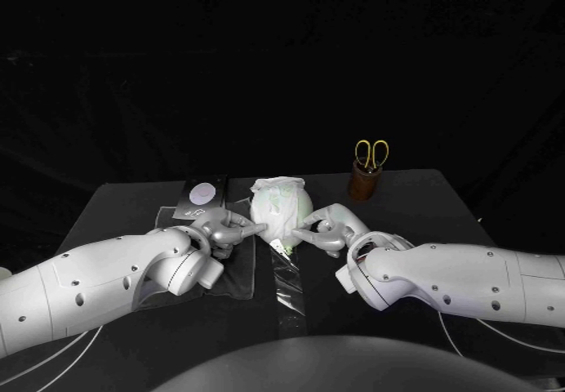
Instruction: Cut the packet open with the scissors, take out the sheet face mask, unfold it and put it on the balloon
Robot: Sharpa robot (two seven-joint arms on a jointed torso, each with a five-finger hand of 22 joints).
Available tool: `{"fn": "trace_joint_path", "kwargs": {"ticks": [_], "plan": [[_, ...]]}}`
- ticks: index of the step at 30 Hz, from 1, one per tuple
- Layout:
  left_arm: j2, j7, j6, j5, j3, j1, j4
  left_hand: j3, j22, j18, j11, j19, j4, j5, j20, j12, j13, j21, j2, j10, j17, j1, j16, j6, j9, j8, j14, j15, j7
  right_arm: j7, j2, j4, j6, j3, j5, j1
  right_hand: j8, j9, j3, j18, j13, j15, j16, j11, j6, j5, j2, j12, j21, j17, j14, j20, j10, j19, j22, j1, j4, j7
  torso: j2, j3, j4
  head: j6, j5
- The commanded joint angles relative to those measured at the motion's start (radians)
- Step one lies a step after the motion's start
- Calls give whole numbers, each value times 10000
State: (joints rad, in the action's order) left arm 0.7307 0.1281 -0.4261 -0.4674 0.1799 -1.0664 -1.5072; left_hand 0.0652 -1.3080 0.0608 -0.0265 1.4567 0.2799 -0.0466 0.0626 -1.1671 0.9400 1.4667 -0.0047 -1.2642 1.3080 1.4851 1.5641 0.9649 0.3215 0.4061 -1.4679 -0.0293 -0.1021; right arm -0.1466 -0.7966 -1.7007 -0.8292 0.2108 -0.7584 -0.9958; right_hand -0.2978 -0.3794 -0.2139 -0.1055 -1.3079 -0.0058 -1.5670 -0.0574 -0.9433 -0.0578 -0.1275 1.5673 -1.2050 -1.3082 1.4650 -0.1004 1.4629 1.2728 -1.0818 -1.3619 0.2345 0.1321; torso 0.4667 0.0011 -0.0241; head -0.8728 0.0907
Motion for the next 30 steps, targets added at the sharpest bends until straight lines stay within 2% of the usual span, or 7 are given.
{"fn": "trace_joint_path", "kwargs": {"ticks": [1,10,15,18,26,27,30], "plan": [[-35,-325,228,336,-13,-1,-16,-105,-914,-181,48,72,-54,-17,-25,-46,35,40,110,-104,2628,243,67,103,-13,55,-1029,-93,13,-52,6,7,102,0,-118,10,-5,10,43,-38,-2629,-42,-38,40,-66,54,35,35,28,-2626,1058,8,1079,-34,16,34,18,3,1,-3,16,2,-8],[-57,-516,193,495,-13,-1,-51,-193,-977,-197,108,109,-139,-19,-97,3,64,77,174,-202,2628,667,67,217,-65,6,-1029,-155,68,-64,-1,22,96,0,-117,10,-3,11,39,-40,-2629,-43,-38,42,-69,50,52,35,33,-2626,1058,10,1079,-40,21,31,21,1,-2,1,6,2,-6],[-48,-652,46,631,-13,0,-52,-719,-1017,-204,252,133,-567,-27,-163,23,125,100,520,-271,2628,1560,67,448,-40,82,-1029,-269,237,-64,-7,27,95,-1,-117,10,-1,12,35,-39,-2629,-45,-38,44,-73,48,64,35,33,-2626,1058,12,1079,-42,19,23,19,-3,3,5,3,2,-7],[-24,-710,-2,692,-13,0,-56,-1128,-1052,-213,252,152,-809,-28,-224,48,172,120,712,-334,2628,1944,67,443,29,143,-1029,-298,211,-64,-14,30,93,-1,-117,10,-1,12,35,-39,-2629,-45,-38,44,-73,48,64,35,33,-2626,1058,12,1079,-42,19,23,19,-3,3,4,4,2,-11],[172,-796,61,1091,-11,2,-96,-1778,-1061,-215,201,151,-880,-26,-223,166,155,122,576,-422,2628,1794,67,297,324,363,-1029,-264,172,-65,-39,50,74,-1,-117,10,-1,12,35,-39,-2629,-45,-38,44,-73,48,64,35,33,-2626,1058,12,1079,-42,19,23,19,-3,1,5,-8,2,1],[209,-791,90,1136,-10,4,-107,-2322,-1065,-215,212,148,-913,-60,-217,250,130,120,364,-441,2628,1588,67,203,532,503,-1029,-255,177,-66,-42,53,72,-1,-117,10,-1,13,33,-42,-2629,-46,-38,47,-78,46,73,35,42,-2626,1058,13,1079,-52,30,17,18,-5,1,5,-11,2,6],[301,-763,175,1210,-9,9,-141,-2588,-1055,-212,218,141,-937,-14,-213,278,131,112,229,-455,2628,1474,67,154,628,561,-1029,-259,167,-65,-50,63,68,-1,-117,10,-1,13,33,-42,-2629,-46,-38,47,-78,46,73,35,42,-2626,1058,13,1079,-52,30,17,18,-5,0,5,-11,2,-9]]}}
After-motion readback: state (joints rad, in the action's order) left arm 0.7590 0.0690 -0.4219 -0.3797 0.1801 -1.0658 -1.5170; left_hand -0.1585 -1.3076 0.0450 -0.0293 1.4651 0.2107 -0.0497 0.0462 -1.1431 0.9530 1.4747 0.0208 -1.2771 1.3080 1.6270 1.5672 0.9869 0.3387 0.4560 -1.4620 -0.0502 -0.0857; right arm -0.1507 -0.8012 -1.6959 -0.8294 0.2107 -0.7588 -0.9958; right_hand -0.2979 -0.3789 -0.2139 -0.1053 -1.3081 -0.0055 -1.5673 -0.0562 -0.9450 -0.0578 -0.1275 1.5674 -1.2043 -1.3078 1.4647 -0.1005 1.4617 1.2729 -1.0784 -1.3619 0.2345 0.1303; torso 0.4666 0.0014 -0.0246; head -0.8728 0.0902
